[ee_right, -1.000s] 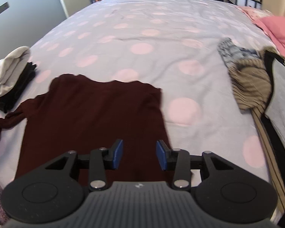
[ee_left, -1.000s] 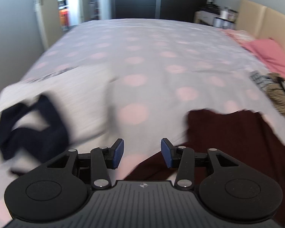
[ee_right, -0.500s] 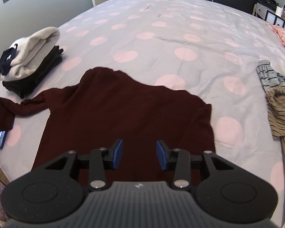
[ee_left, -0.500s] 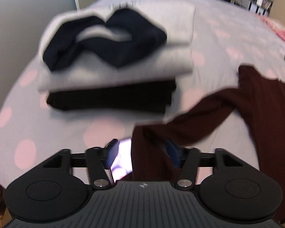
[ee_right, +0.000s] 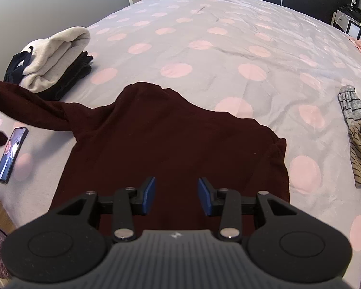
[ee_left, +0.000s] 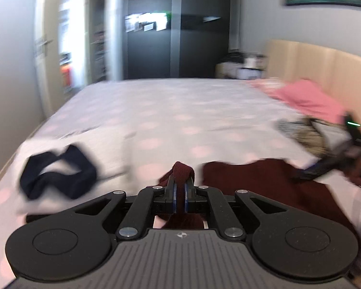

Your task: Fold clothes

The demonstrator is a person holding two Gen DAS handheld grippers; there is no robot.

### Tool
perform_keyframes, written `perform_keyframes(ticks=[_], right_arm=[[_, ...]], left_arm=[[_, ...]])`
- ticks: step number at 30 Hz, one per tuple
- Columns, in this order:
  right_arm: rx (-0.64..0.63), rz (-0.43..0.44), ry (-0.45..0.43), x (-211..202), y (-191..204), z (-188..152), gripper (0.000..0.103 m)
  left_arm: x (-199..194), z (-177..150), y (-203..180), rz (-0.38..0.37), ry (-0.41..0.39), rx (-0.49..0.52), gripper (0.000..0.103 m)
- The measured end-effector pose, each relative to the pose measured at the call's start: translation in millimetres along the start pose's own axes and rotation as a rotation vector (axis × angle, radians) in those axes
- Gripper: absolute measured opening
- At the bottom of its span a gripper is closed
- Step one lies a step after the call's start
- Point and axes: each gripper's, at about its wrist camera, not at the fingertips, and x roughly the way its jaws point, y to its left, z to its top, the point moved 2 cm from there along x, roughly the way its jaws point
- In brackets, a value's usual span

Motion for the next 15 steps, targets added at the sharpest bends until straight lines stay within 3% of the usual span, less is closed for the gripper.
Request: perform_keyframes(ticks=[5,12,13,15], right_arm=[[-0.003,0.016,-0.001,-3,3,-3,0.043],[0.003,0.057,0.013,-4,12,-8,0.043],[-0.003,0.061,0.012,-5,14,-9,0.043],[-0.015,0.070,0.009,-7,19,-9,0.043]], left_arm=[[6,-26,-65,-0.123,0.100,0.120,0.004],[59,-90,-101,-0.173,0.320,0.140,0.004],[60,-98,-103,-0.174,0.349,0.133,0.006],[58,-108,-104,-0.186,0.392,0.120,0.020]])
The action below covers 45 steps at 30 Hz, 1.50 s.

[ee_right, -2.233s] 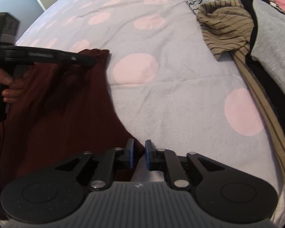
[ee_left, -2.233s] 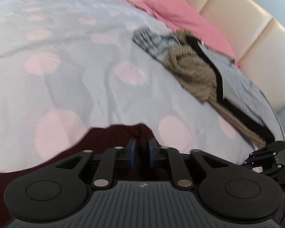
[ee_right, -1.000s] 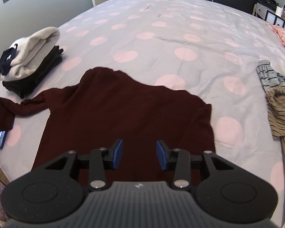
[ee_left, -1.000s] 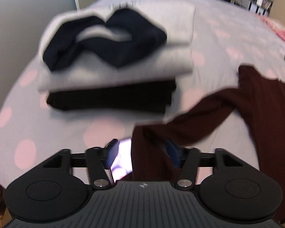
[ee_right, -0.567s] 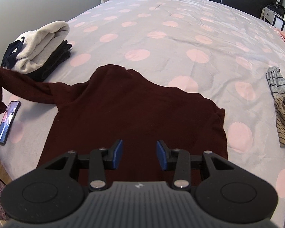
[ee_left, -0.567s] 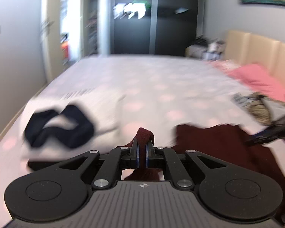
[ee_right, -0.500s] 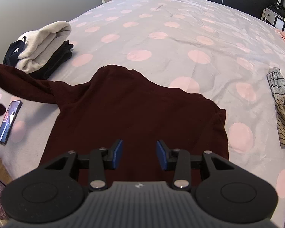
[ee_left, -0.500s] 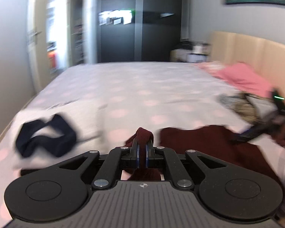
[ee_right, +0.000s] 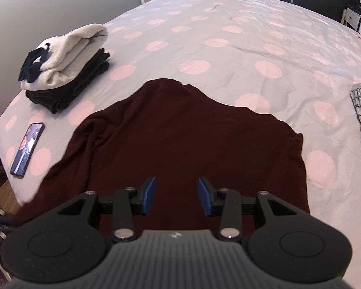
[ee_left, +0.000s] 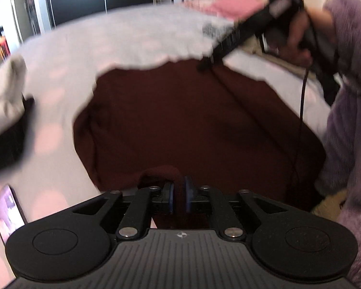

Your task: Fold clothes

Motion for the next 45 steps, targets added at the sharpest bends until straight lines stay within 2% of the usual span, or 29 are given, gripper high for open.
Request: perform_keyframes(ticks=[1,3,6,11,14,16,21,22,23,26,29,33,36,39,41,45], right_arm=[[-0.006,0.004,0.001,0,2,0,0.043],[-0.018,0.008,0.003,0,6,-1,0.043],[-0.035,0.012,0.009,0,12,-4,0.043],[-0.029,0.027,0.025,-1,23,-13,0.043],[-0.044,0.031,0.012,-4,29,-15,0.043],[-0.058,0.024,0.008,-5,32,-16,0.044],[-0.055,0.008,0.029,3,28,-19,0.044],[-0.051,0.005,0.036,6,26,-20,0.044],[-0.047,0.002,0.044,8,25,-21,0.044],[-0.037,0.000,0.065,16,20,-24,0.044],[-0.028,0.001,0.077,20,16,-26,0.044],[-0.020,0.008,0.069,18,13,-24,0.044],[-0.015,0.011,0.065,16,11,-24,0.044],[-0.013,0.013,0.063,14,9,-24,0.044],[-0.009,0.011,0.063,13,8,-24,0.044],[0.002,0.006,0.065,12,5,-25,0.044]], left_arm=[[-4,-3,0,-0.008,-0.002,-0.010,0.024],[-13,-7,3,-0.015,-0.032,-0.050,0.039],[-26,-8,17,-0.005,-0.092,-0.169,0.045],[-24,-4,59,0.036,-0.144,-0.468,0.048],[-6,-3,91,0.126,-0.093,-0.629,0.048],[12,-5,107,0.177,-0.029,-0.666,0.048],[52,-25,118,0.138,0.104,-0.770,0.043],[54,-26,117,0.143,0.104,-0.765,0.043],[57,-27,116,0.147,0.104,-0.761,0.035],[59,-21,113,0.120,0.090,-0.729,0.003],[50,-10,116,0.189,0.054,-0.678,0.003],[16,22,133,0.360,-0.058,-0.606,0.003],[-15,49,145,0.500,-0.150,-0.523,0.003],[-30,70,140,0.582,-0.192,-0.407,0.003],[-27,73,123,0.571,-0.190,-0.324,0.003],[-5,66,74,0.466,-0.146,-0.169,0.003]])
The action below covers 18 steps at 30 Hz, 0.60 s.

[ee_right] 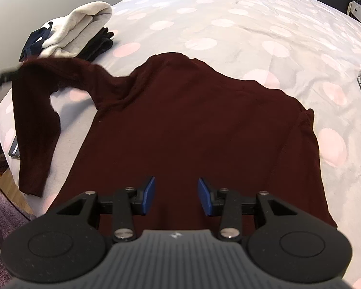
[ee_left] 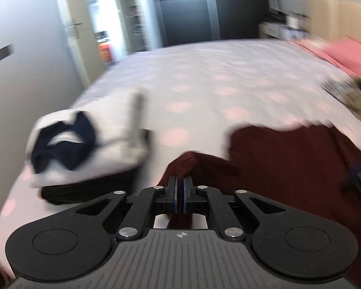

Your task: Fold clothes

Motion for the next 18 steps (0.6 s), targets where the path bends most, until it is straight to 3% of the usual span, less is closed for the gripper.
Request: perform_keyframes(ticks=[7,11,13,14,15,18], right_arm=[[-0.003,0.009,0.005,0,1,-1,0.044],[-0.009,0.014,0.003,-1,4,0,0.044],[-0.010,0.015,0.000,-2,5,0,0.044],[-0.010,0.016,-0.003,-3,5,0,0.044],[-0.008,0.016,-0.004,-4,5,1,0.044],[-0.006,0.015,-0.004,-4,4,0,0.044]], left_arm=[[-4,-45,-93,-0.165,0.066,0.251,0.003],[1,-69,-118,-0.279,0.156,0.316,0.003],[3,-75,-120,-0.314,0.193,0.313,0.007],[2,-75,-117,-0.324,0.196,0.296,0.015],[0,-73,-112,-0.333,0.192,0.273,0.023],[-7,-61,-92,-0.328,0.151,0.187,0.034]])
